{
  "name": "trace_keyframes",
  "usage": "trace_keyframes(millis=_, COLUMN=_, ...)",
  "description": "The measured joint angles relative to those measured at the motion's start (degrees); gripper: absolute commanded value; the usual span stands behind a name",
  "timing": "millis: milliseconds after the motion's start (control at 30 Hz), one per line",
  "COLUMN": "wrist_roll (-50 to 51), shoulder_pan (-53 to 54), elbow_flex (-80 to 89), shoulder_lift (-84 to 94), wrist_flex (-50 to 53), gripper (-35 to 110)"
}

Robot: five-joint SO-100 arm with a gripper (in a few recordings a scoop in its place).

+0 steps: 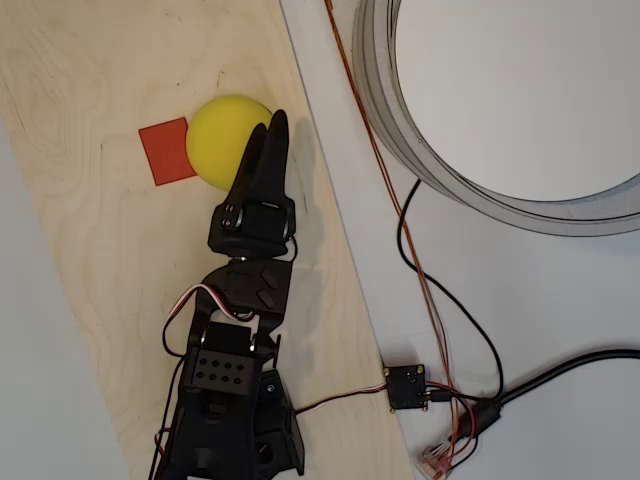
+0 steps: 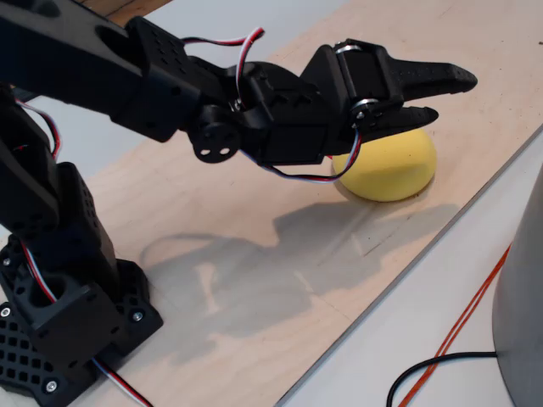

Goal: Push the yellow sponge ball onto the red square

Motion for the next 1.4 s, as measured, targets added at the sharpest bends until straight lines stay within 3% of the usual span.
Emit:
trace_keyframes(millis=467, wrist_roll=4.7, shoulder_pan=2.9, elbow_flex=-6.1, shoulder_lift=-14.7, wrist_flex=0.0, gripper=21)
trace_keyframes(millis=1400, wrist_roll=19.5, shoulder_pan=-2.0, elbow_flex=-6.2, shoulder_lift=-16.1, wrist_flex=-0.4, gripper=21)
